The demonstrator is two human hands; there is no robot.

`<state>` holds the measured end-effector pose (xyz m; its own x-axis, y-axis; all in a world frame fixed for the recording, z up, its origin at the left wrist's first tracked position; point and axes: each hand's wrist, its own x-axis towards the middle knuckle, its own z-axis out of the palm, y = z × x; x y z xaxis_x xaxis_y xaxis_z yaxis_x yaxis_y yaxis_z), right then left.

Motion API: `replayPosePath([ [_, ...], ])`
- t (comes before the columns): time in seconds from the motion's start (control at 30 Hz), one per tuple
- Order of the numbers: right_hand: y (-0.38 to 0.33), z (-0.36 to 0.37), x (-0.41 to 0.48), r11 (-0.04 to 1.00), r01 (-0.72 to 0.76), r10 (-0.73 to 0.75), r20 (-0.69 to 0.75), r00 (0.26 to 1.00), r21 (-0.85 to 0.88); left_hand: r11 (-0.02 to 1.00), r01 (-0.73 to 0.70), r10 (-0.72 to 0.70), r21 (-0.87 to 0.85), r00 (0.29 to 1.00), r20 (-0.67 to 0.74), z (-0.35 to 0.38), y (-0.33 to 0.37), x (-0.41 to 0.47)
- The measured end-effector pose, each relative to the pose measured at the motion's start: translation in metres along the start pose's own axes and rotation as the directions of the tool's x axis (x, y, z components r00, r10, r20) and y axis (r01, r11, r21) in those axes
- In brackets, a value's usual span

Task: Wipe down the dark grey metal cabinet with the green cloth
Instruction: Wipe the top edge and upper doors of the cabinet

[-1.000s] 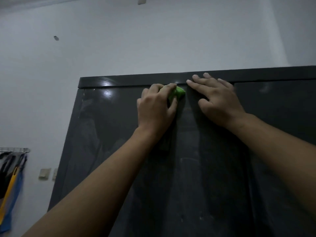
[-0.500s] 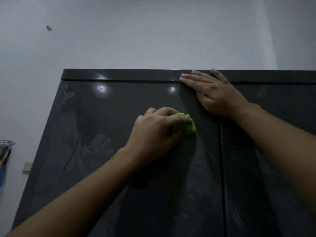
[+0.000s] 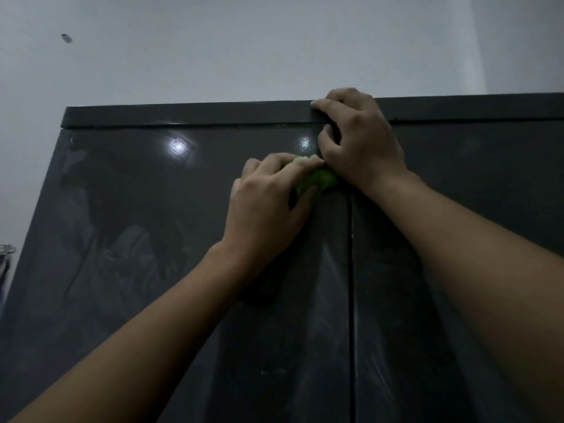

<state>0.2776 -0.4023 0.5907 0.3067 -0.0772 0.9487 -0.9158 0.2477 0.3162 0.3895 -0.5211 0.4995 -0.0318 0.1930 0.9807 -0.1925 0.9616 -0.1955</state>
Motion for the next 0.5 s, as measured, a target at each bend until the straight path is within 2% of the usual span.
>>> replayPosePath([
  [0.17,-0.003,0.001,-0.011,0.992,0.08,-0.072,0.081,0.994,-0.096,0.997,-0.077,0.08,-0.032,0.99,0.116,-0.014,0.001,-0.047],
  [0.37,-0.012,-0.002,-0.022,0.983,0.071,-0.03,0.229,0.973,-0.171,0.982,-0.187,0.182,-0.003,0.948,0.261,-0.046,-0.02,-0.085],
  [0.43,-0.016,-0.004,-0.024,0.986,0.034,0.007,0.241,0.97,-0.163,0.993,-0.117,0.108,0.011,0.947,0.302,-0.058,-0.027,-0.076],
  [0.5,-0.018,-0.005,-0.025,0.99,0.0,0.035,0.245,0.969,-0.14,1.0,0.007,-0.006,-0.005,0.967,0.255,-0.065,-0.033,-0.06],
])
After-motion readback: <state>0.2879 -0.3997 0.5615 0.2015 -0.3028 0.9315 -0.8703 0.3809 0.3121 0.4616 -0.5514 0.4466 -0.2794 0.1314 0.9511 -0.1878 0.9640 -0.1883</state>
